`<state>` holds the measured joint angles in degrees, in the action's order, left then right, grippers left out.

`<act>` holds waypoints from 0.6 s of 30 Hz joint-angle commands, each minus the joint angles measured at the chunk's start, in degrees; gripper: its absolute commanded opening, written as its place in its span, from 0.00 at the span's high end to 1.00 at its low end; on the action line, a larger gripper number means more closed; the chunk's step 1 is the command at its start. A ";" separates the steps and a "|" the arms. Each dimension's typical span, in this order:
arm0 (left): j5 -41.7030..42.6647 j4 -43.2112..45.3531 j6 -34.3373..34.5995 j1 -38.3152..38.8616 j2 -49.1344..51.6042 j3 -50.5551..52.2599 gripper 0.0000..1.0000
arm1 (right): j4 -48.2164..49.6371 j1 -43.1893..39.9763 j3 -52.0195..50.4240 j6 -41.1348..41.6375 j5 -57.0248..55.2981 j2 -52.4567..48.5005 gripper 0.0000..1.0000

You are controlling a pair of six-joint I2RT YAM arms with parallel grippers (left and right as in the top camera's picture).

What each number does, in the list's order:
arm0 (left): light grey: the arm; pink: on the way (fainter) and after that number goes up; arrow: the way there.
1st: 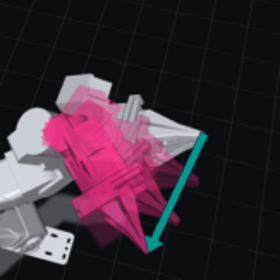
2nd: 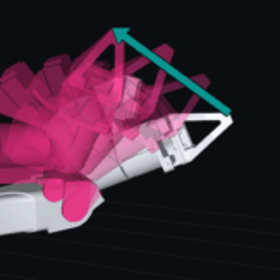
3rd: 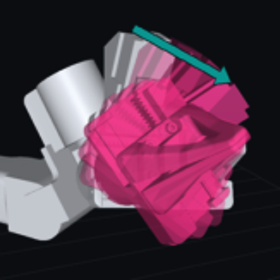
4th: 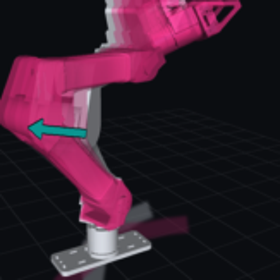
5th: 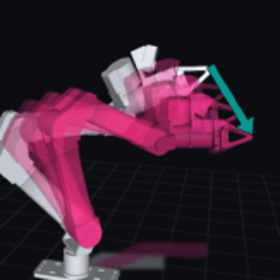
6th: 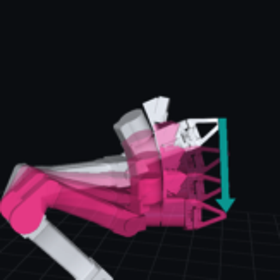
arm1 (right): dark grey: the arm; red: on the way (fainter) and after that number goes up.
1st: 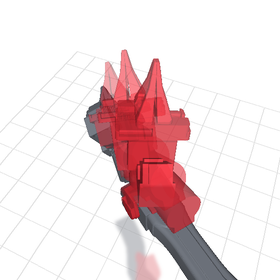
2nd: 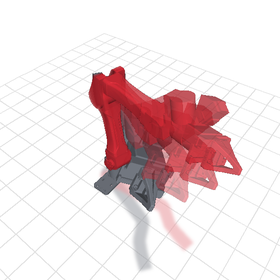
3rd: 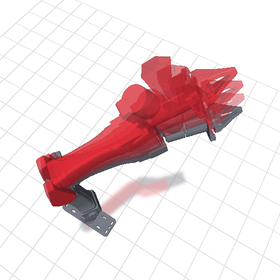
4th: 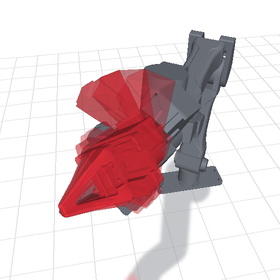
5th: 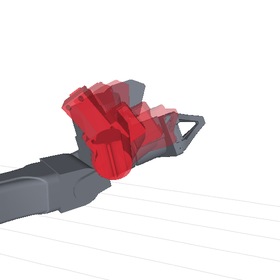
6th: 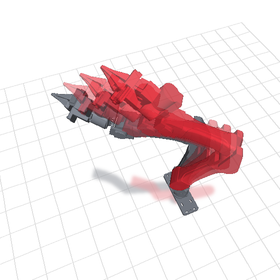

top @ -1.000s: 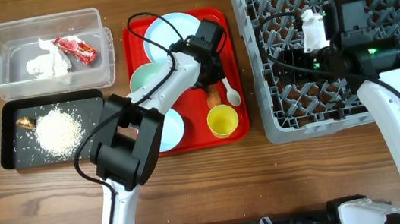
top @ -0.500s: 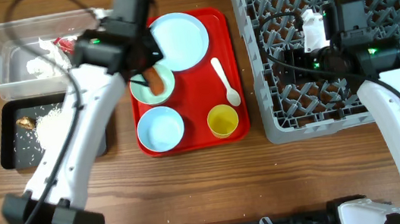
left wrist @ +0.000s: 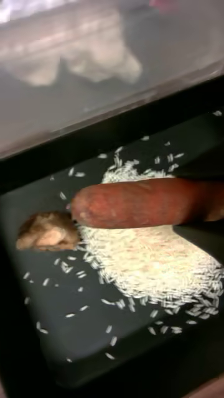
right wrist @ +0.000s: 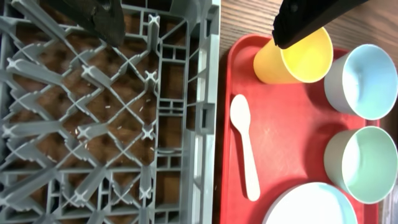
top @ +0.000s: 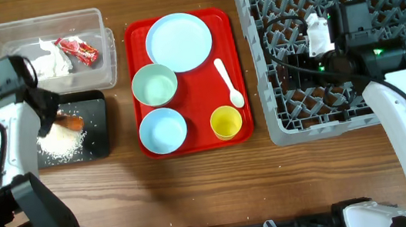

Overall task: Sort waste into correct bins and load items into the dishwasher rack
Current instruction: 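Place the carrot onto the black tray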

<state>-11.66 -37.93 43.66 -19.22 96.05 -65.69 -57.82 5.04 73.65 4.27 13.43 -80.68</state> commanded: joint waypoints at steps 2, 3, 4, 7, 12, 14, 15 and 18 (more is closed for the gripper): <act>0.44 9.11 0.52 -1.20 -0.28 9.25 0.92 | -0.07 -0.09 0.85 0.39 -0.55 -0.11 0.21; 0.48 11.15 0.55 -1.20 -0.28 11.39 0.77 | -0.20 -0.09 0.85 0.39 -0.52 -0.11 0.21; 0.48 11.26 0.55 -1.20 -0.28 12.13 0.69 | -0.33 -0.09 0.85 0.39 -0.55 -0.11 0.21; 1.05 10.91 0.52 -1.20 -0.28 12.13 0.52 | -0.17 -0.09 0.85 0.37 -0.52 -0.11 0.21; 7.61 10.40 -3.43 -1.20 -0.63 11.65 0.16 | -0.20 -0.09 0.85 0.24 -0.52 -0.11 0.20; 9.29 7.98 -8.94 -1.20 -1.33 10.05 0.03 | 0.20 -0.09 0.85 0.31 -0.48 -0.11 0.20; 9.27 5.66 -10.51 -1.20 -1.99 8.50 0.00 | 0.46 -0.09 0.85 0.31 -0.31 -0.11 0.20; 11.50 -1.09 -17.77 -1.20 -4.83 3.26 0.00 | 0.55 -0.09 0.85 0.24 -0.35 -0.11 0.20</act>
<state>-3.07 -35.59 34.28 -20.27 95.24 -57.58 -57.43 5.04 73.65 4.27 13.43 -80.68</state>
